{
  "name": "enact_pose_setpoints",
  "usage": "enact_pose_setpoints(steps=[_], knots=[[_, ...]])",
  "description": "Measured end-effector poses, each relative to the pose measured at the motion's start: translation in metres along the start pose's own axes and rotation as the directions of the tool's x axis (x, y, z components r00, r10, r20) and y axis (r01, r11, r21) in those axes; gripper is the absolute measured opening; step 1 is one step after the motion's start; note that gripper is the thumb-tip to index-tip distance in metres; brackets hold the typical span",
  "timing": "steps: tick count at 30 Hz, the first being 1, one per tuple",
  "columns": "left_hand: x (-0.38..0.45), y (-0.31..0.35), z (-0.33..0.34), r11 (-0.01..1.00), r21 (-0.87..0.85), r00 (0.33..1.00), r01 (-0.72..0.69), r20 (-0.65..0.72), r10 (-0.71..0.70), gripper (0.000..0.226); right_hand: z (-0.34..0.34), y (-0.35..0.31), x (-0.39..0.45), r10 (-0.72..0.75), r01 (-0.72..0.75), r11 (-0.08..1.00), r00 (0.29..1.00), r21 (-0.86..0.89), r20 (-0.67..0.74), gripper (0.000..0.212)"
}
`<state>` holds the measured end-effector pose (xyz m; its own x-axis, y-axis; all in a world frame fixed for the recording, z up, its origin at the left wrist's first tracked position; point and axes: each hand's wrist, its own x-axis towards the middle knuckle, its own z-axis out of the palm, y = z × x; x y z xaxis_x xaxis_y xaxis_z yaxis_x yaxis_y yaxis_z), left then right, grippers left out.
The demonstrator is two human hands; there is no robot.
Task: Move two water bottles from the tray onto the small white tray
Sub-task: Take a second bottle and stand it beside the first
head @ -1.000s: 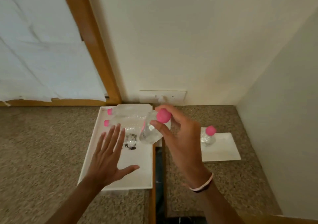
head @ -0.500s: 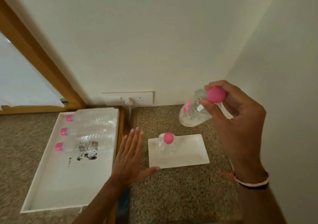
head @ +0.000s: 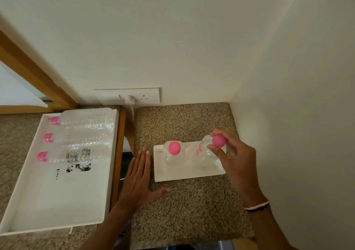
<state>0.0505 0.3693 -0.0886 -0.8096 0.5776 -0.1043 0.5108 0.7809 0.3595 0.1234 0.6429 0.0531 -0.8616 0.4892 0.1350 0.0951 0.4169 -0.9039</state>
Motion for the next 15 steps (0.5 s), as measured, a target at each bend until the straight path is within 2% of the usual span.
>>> enact_pose_setpoints(steps=[4, 10, 15], knots=[[0.0, -0.001, 0.009, 1.0, -0.024, 1.0, 0.012, 0.029, -0.011, 0.133, 0.006, 0.007, -0.005, 0.002, -0.001, 1.0, 1.0, -0.022, 0.024, 0.034], [0.0, -0.005, 0.017, 1.0, -0.03, 1.0, -0.002, 0.003, 0.002, 0.13, 0.012, 0.009, -0.004, -0.017, 0.018, 0.999, 1.0, -0.036, 0.018, 0.035], [0.0, -0.004, 0.016, 0.999, -0.033, 1.0, -0.005, -0.004, 0.005, 0.129, 0.016, 0.009, -0.006, -0.024, 0.023, 0.998, 1.0, -0.064, -0.02, 0.039]])
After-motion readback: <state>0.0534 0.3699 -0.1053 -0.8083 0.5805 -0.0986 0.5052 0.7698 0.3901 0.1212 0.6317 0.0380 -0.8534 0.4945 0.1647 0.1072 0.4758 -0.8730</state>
